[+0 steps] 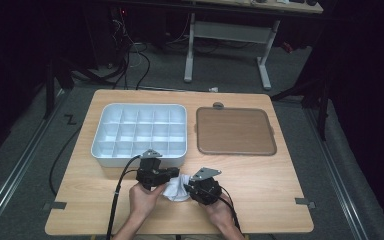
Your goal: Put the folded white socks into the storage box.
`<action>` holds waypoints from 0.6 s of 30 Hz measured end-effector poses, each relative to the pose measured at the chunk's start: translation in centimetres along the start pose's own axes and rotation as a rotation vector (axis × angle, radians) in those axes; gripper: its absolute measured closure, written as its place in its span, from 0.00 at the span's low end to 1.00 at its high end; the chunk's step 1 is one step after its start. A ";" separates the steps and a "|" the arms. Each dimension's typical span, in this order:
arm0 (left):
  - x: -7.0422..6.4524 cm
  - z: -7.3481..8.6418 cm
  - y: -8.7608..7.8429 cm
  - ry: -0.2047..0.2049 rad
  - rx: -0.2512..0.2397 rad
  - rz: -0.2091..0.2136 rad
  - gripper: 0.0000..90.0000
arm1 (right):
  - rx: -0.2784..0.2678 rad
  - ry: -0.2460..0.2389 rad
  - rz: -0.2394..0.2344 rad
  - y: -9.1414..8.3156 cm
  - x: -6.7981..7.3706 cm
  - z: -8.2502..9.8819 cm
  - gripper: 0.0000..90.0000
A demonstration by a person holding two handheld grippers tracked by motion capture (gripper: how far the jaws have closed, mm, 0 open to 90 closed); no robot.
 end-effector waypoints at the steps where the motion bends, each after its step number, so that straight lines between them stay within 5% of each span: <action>1: 0.0 0.0 0.3 0.003 -0.002 -0.001 0.93 | 0.002 -0.001 0.001 0.0 0.0 0.0 0.86; 18: 1.0 0.6 2.6 0.103 -0.019 -0.061 0.92 | -0.019 -0.009 -0.009 0.5 -0.2 -0.2 0.86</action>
Point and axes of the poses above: each handheld gripper's, and its own axes: y roughly forward along the jaws, z roughly out of its underside, x roughly to its left, the point moved 3 cm from there along y, roughly forward along the jaws, and after that the axes turned 12 degrees about -y, right-handed, at the moved point
